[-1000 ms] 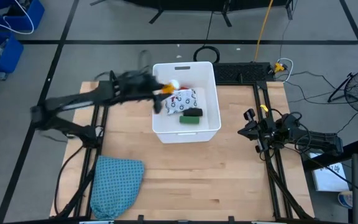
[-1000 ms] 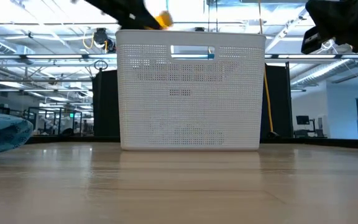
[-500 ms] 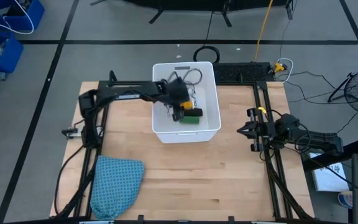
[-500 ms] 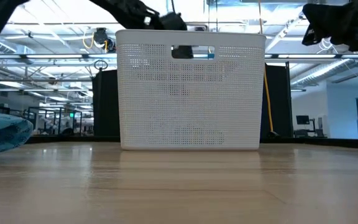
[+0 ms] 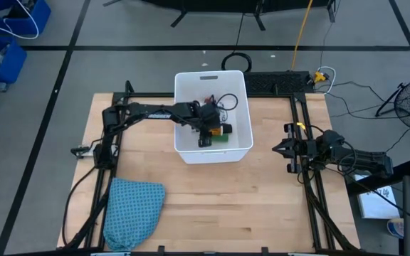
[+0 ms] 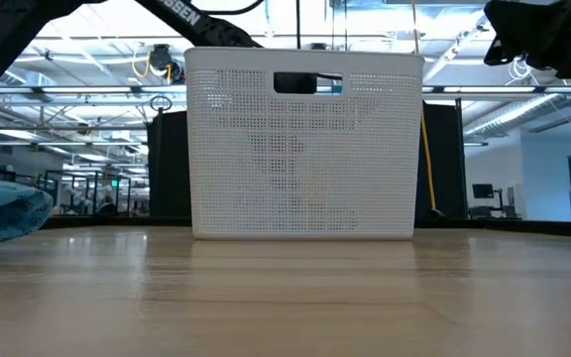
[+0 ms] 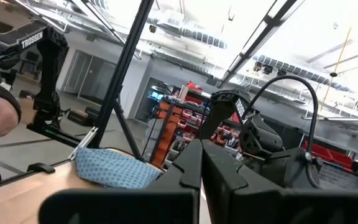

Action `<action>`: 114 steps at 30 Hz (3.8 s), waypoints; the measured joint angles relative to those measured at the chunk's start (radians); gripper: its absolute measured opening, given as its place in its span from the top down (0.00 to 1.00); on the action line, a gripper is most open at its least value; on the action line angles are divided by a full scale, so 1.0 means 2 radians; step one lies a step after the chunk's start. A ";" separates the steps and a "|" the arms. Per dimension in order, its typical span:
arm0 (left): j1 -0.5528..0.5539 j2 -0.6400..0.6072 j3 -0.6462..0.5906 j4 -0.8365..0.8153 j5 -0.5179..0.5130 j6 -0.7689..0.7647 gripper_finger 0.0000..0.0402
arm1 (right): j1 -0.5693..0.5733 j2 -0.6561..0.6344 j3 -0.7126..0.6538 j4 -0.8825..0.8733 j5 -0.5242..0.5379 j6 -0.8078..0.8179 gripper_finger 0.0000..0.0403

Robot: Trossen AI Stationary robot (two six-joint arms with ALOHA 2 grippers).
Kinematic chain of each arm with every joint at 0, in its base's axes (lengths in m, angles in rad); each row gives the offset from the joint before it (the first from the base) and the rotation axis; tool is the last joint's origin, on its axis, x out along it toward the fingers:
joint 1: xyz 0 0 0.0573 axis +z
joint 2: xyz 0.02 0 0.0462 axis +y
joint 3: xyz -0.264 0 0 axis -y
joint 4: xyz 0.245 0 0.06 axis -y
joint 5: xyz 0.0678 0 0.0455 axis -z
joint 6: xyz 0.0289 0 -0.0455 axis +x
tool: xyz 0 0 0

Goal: Pick & place medical supplies in basket/bin
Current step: Put the orange pill bottle into the white bin, then return to Home Position

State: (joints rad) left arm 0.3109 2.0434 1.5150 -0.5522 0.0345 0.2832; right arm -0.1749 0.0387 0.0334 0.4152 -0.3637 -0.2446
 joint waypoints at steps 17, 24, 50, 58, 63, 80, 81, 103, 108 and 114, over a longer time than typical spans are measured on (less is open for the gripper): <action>-0.006 -0.031 0.002 -0.016 -0.015 0.000 0.01 | 0.000 0.003 0.000 0.004 0.000 0.021 1.00; -0.010 -0.037 0.001 -0.027 -0.028 0.001 0.02 | 0.000 0.003 0.000 0.009 0.001 0.021 1.00; -0.022 -0.599 -0.420 0.241 0.236 0.035 0.96 | -0.001 0.008 0.000 -0.022 0.075 0.041 1.00; -0.026 -0.769 -0.639 0.429 0.167 -0.026 0.99 | 0.000 0.008 0.000 -0.037 0.116 0.100 1.00; -0.024 -0.831 -0.720 0.449 0.109 -0.040 1.00 | 0.001 0.009 -0.010 -0.041 0.121 0.124 1.00; -0.023 -0.858 -0.752 0.410 0.014 -0.092 0.99 | 0.001 0.033 -0.010 -0.065 0.155 0.182 1.00; -0.023 -0.858 -0.752 0.409 0.003 -0.092 0.98 | 0.001 0.037 -0.010 -0.066 0.155 0.182 1.00; -0.023 -0.855 -0.752 0.409 -0.018 -0.092 0.89 | 0.001 0.051 -0.010 -0.117 0.155 0.206 1.00; -0.023 -0.855 -0.752 0.409 -0.018 -0.092 0.88 | 0.001 0.051 -0.010 -0.117 0.155 0.206 1.00; -0.023 -0.855 -0.752 0.409 -0.018 -0.092 0.88 | 0.001 0.051 -0.010 -0.117 0.155 0.206 1.00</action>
State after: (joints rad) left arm 0.2653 0.3332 0.0101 0.2653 -0.0017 0.0990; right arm -0.1726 0.1417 0.0143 0.1822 -0.0532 0.1680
